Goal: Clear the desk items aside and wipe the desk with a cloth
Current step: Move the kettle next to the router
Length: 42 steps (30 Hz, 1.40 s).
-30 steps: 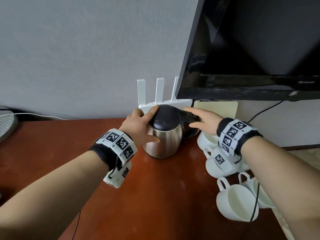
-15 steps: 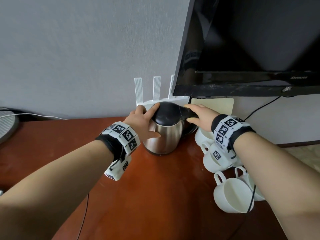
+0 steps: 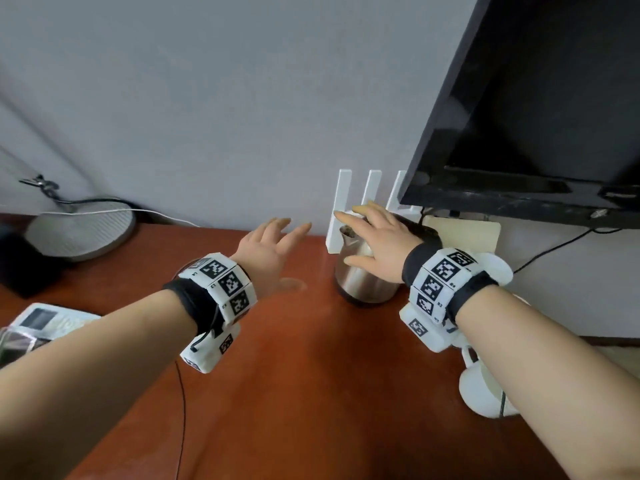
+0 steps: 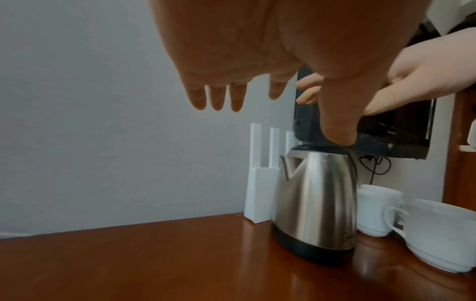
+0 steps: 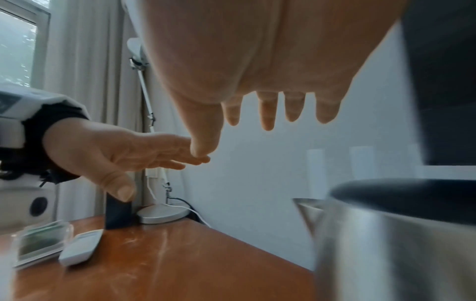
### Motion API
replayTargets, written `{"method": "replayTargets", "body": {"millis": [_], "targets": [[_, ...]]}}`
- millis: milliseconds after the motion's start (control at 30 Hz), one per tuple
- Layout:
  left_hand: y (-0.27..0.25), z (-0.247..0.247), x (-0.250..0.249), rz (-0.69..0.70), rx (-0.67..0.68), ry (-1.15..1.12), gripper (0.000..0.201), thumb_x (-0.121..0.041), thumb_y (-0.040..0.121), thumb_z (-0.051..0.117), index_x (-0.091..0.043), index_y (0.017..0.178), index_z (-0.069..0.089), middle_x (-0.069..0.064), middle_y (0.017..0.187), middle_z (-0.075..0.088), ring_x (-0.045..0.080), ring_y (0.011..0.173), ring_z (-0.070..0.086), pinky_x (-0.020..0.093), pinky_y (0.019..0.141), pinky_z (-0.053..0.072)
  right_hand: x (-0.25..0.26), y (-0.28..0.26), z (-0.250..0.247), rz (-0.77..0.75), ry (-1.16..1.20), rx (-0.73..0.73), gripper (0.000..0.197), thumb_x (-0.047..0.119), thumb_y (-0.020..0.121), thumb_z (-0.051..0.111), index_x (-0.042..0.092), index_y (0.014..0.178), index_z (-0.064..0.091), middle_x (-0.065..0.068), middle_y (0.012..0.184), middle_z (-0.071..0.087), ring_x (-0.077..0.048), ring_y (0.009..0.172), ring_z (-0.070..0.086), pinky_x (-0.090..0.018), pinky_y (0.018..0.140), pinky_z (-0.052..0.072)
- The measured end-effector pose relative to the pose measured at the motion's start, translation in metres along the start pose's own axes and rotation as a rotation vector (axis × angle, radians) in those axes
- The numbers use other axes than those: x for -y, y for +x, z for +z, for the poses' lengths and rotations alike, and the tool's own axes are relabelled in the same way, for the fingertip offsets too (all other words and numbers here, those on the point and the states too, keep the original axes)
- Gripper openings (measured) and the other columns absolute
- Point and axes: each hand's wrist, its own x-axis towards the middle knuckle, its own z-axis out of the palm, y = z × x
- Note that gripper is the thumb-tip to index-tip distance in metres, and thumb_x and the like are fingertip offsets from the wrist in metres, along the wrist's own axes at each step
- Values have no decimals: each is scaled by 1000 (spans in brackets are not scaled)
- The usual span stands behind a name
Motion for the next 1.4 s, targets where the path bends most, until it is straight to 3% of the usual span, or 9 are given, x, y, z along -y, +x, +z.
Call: {"method": "replayTargets", "body": {"millis": [200,367,533,733,900,1033,1267,1400], "targets": [[-65,-12,94,-137,-18,12,100,-53,79,63,-33,148,-6,8,156,6,27,145,5,39,118,10,102,38,22,-115,-5,73,69,42,93,50,36,148,9,1,157,6,-19,146,-5,-41,117,8],[-134,-17,199,-350,12,2,101,-52,77,66,-34,149,-3,7,156,8,26,144,8,39,117,14,201,76,54,-183,-7,158,66,40,93,49,34,148,13,3,157,9,-18,146,-2,-41,116,11],[-196,-7,290,-497,211,8,101,-53,77,66,-34,149,-1,3,156,8,26,144,10,40,114,21,289,119,103,-233,-38,275,65,40,94,47,31,148,13,0,156,13,-21,146,3,-40,116,15],[-225,25,345,-523,397,-46,103,-53,74,68,-40,147,-3,1,156,4,27,144,9,42,112,28,371,155,164,-203,26,396,73,39,91,53,29,149,10,-4,154,18,-24,144,12,-41,113,21],[-218,43,359,-426,416,-46,100,-45,77,70,-38,148,-2,-1,156,5,24,144,11,41,112,31,395,168,192,-161,3,419,76,37,88,58,27,148,13,-6,147,30,-27,135,27,-39,107,31],[-211,51,361,-413,429,-52,100,-39,78,71,-37,147,-2,-1,151,14,24,139,23,41,108,37,396,170,199,-176,-79,352,72,39,86,60,26,145,20,-5,138,42,-26,127,37,-37,102,35],[-202,50,355,-402,467,61,103,-44,79,70,-38,146,-8,2,140,23,24,128,34,38,100,43,385,167,200,-99,-113,281,77,46,84,60,20,145,22,-4,138,43,-24,128,38,-35,103,34],[-198,46,344,-405,466,95,97,-50,79,66,-39,146,-4,4,135,28,25,116,48,34,88,48,362,156,194,-11,-56,288,67,45,82,62,21,137,32,-4,131,48,-23,122,42,-34,95,39]]}}
